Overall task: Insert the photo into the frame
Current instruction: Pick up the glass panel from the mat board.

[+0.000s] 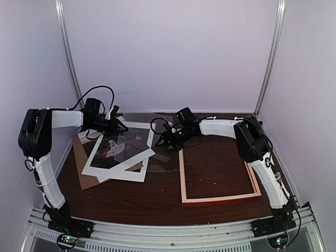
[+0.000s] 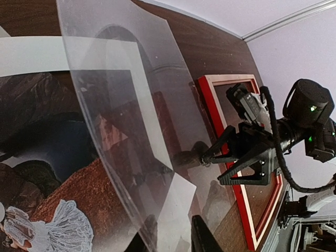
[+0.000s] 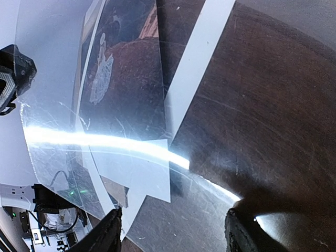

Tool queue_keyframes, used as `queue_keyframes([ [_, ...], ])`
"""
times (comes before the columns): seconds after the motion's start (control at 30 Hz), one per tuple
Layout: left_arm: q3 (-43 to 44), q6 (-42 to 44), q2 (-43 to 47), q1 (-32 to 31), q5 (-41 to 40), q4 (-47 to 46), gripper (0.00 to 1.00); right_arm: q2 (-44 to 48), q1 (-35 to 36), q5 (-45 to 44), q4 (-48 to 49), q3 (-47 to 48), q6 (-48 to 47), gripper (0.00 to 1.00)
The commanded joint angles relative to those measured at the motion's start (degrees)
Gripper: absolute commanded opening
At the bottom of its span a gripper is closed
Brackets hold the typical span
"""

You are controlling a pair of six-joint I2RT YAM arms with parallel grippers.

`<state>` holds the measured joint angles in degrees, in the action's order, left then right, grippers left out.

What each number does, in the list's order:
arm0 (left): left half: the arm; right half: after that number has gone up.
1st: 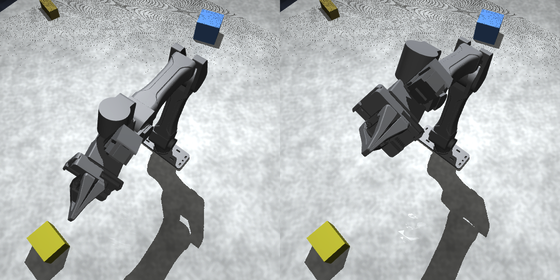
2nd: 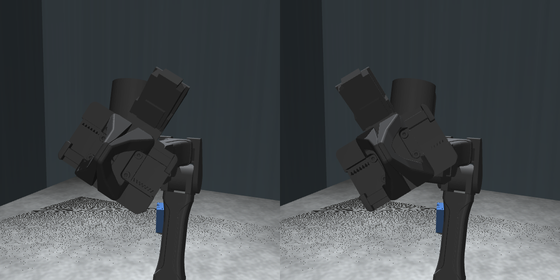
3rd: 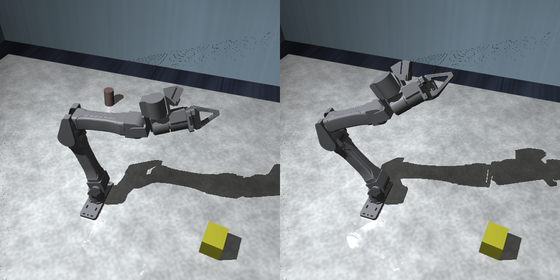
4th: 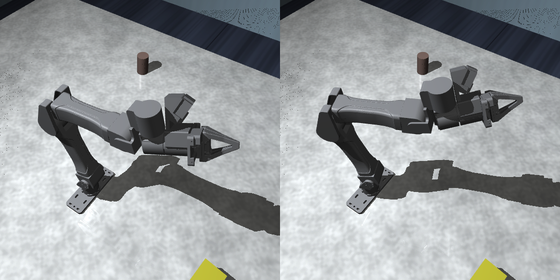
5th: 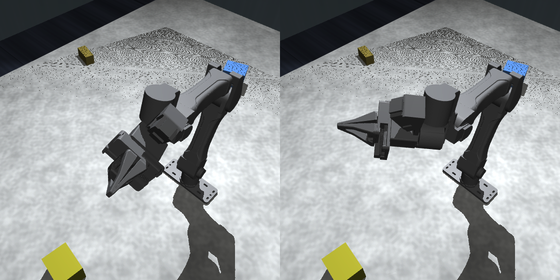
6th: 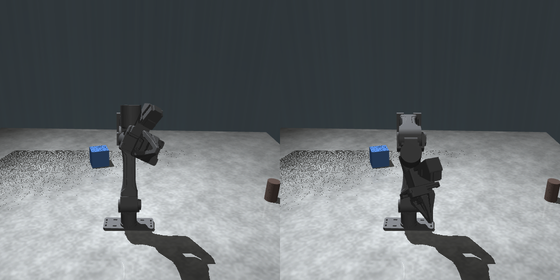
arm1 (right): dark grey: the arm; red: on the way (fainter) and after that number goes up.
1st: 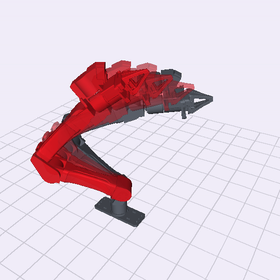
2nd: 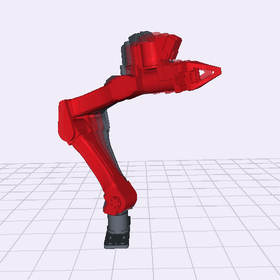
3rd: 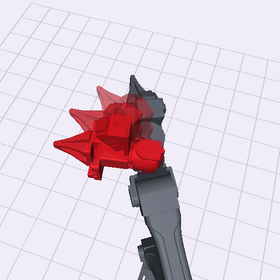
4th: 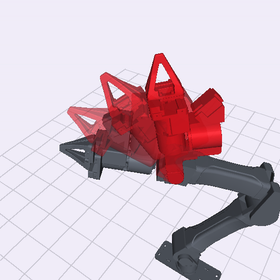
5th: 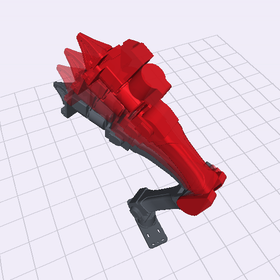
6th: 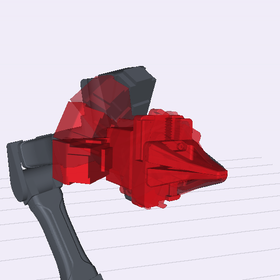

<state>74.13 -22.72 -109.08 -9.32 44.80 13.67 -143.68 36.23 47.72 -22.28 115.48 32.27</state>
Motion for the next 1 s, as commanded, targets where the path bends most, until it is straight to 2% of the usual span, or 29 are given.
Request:
queue_keyframes([
  [0.0,3.66,1.7,-0.62,-0.43,-1.47,1.74,0.21,-3.7,-0.01,-0.81,-4.89,-0.97,-0.41,0.66],
  [0.07,4.71,1.25,-1.02,-0.43,-2.32,3.03,0.15,-3.64,-0.01,-0.5,-4.8,-0.8,-0.41,0.66],
  [0.3,6.22,-1.08,-2.39,-0.44,-2.7,4.06,0.08,-2.76,-0.08,-0.11,-4.48,-0.45,-0.64,0.66],
  [0.97,10.59,-4.17,-6.32,-0.87,-0.05,7.88,0.07,-2.84,-0.05,0.0,-4.57,-0.52,-0.37,0.66],
])
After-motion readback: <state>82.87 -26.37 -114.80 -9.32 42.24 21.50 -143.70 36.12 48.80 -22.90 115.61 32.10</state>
